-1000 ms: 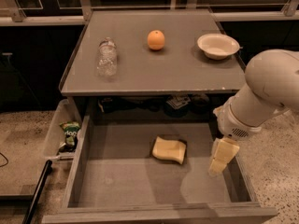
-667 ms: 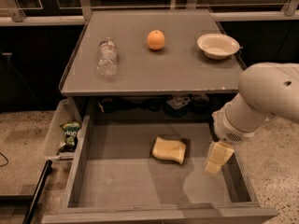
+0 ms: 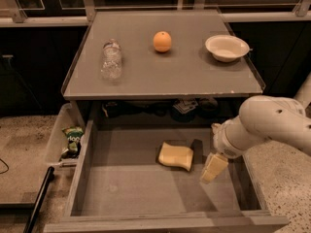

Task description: Pick sponge from top drawer and place on counter

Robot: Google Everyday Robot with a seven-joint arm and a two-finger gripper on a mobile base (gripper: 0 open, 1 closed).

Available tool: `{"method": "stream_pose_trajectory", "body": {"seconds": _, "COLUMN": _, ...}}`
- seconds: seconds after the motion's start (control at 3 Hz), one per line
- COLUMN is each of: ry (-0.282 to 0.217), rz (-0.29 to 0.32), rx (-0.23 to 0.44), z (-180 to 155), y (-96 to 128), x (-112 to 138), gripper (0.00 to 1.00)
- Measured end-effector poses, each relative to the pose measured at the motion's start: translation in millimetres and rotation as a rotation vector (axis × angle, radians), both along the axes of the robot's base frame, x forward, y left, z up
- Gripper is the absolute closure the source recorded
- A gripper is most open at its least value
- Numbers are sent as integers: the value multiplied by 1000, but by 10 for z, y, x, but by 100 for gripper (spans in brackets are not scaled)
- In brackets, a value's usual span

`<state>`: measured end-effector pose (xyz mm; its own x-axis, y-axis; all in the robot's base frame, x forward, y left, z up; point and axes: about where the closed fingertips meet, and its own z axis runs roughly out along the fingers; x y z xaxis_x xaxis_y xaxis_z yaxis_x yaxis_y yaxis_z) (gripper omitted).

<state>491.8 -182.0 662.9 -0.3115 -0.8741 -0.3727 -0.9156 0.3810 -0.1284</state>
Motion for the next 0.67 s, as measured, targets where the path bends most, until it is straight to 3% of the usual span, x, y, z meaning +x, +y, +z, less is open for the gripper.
{"method": "stream_pose_trajectory", "body": {"seconds": 0.33, "ry": -20, "rz": 30, "rx": 72, "z": -265, "y": 118, "x": 124, "gripper": 0}}
{"method": "stream_pose_trajectory", "body": {"seconds": 0.67, "ry": 13, "rz": 58, "rx": 163, "z": -532, "y": 216, "x": 203, "gripper": 0}}
